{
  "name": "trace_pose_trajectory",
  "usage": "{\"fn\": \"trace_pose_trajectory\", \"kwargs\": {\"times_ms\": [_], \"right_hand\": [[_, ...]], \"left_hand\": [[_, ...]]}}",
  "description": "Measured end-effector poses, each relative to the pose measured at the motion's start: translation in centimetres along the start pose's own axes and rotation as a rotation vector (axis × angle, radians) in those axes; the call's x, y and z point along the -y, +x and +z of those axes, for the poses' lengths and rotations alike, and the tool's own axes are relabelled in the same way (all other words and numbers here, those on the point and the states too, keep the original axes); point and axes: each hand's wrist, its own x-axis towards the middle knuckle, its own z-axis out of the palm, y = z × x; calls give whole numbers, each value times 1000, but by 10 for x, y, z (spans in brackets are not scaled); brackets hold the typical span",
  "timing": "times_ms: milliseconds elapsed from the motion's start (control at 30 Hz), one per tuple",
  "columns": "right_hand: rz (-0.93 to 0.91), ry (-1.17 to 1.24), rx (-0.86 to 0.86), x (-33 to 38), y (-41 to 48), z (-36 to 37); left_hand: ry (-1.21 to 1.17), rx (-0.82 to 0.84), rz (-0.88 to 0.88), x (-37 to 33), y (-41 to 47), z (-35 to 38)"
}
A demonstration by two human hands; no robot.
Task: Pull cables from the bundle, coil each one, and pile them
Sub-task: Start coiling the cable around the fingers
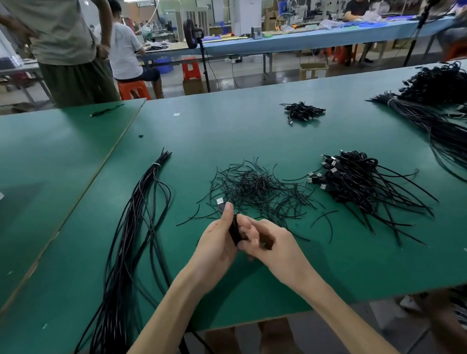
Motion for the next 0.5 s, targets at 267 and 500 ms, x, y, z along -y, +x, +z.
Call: {"fn": "trace_pose_trajectory", "kwargs": {"times_ms": [267,500], "right_hand": [[30,-117,12,-2,2,3],[-101,-317,-85,2,-4,6]], "left_hand": [[37,18,-20,8,2,-6],[66,28,-8,6,4,-7]]}}
